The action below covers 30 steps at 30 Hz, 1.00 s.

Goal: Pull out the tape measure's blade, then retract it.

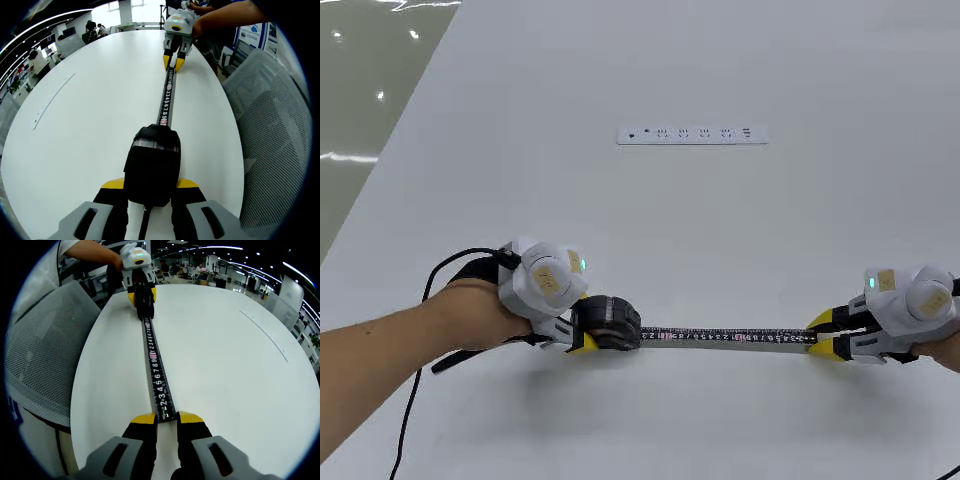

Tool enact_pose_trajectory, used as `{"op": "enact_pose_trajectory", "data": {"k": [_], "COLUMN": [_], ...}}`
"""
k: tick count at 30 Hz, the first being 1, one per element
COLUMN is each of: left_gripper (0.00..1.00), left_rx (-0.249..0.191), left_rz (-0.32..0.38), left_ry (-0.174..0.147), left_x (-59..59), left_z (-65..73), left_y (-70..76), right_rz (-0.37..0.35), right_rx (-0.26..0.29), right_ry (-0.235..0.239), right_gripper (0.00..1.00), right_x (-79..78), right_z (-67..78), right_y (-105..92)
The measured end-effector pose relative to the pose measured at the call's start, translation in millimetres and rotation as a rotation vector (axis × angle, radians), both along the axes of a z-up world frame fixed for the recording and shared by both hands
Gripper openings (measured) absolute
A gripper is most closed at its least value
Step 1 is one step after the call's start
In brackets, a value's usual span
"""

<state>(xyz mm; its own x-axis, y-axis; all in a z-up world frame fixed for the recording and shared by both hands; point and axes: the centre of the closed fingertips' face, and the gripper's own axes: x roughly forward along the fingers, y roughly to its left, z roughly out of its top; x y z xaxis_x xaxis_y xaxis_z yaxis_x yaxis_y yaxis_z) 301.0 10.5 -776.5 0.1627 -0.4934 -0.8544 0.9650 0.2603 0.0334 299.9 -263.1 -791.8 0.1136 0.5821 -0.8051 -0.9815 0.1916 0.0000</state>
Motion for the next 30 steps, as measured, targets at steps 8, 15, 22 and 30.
{"op": "enact_pose_trajectory", "data": {"k": [8, 15, 22, 30], "left_gripper": [0.3, 0.3, 0.31, 0.31], "left_rx": [0.0, -0.001, -0.003, 0.0], "left_rz": [-0.002, 0.001, 0.0, -0.008], "left_ry": [-0.006, -0.008, -0.009, -0.01], "left_x": [0.7, 0.6, 0.6, 0.2], "left_z": [0.4, 0.4, 0.8, 0.7], "left_y": [-0.7, -0.9, -1.2, -1.5], "right_rz": [0.019, 0.017, 0.001, -0.011], "right_rx": [-0.025, -0.025, -0.029, -0.034], "right_ry": [0.012, 0.012, 0.012, 0.012], "right_gripper": [0.11, 0.12, 0.12, 0.12], "right_x": [-1.3, -2.2, -2.1, -3.1], "right_z": [0.4, 1.0, 1.2, 2.8], "right_y": [1.2, 2.0, 1.6, 2.4]}}
